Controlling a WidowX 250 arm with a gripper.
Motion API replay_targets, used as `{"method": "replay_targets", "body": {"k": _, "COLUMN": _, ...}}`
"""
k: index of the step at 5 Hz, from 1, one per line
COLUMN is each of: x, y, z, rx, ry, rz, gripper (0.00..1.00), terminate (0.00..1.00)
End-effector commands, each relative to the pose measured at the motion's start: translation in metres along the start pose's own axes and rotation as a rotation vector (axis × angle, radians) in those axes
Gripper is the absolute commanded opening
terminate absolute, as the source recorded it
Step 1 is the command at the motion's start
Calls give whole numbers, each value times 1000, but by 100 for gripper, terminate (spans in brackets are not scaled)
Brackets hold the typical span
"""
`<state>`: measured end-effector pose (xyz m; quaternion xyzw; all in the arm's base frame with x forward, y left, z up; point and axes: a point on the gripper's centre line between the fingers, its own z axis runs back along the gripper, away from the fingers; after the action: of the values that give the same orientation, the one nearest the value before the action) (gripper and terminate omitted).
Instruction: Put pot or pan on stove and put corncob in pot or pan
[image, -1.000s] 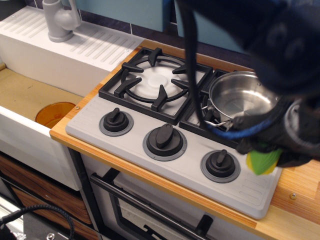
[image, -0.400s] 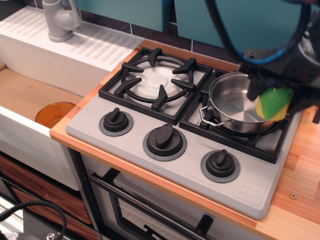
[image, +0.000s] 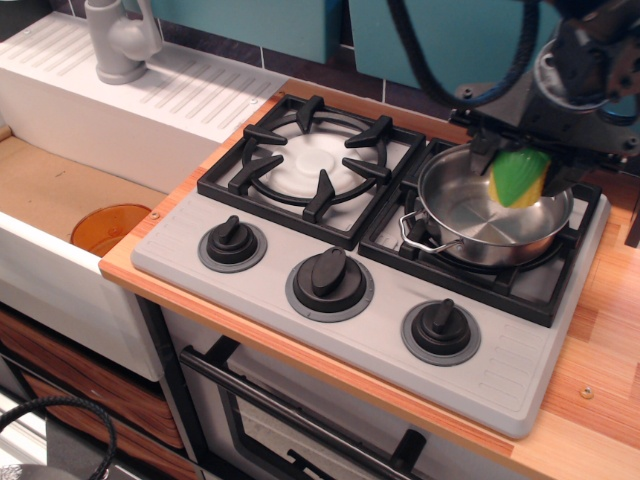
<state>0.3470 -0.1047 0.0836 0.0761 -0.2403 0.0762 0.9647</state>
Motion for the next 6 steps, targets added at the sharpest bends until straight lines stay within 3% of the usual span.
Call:
{"method": "replay_targets", "body": {"k": 1, "x": 6, "y": -5, "z": 6, "rx": -35, "ry": -46, "rz": 1, "gripper": 100, "terminate": 0}}
{"method": "replay_targets", "body": {"k": 4, "x": 1, "y": -9, "z": 49, "rx": -7, "ry": 37, "rz": 7, "gripper": 100, "terminate": 0}}
{"method": "replay_targets", "body": {"k": 6, "x": 8, "y": 5, "z": 45, "rx": -44, "ry": 30, "rz": -16, "gripper": 100, "terminate": 0}}
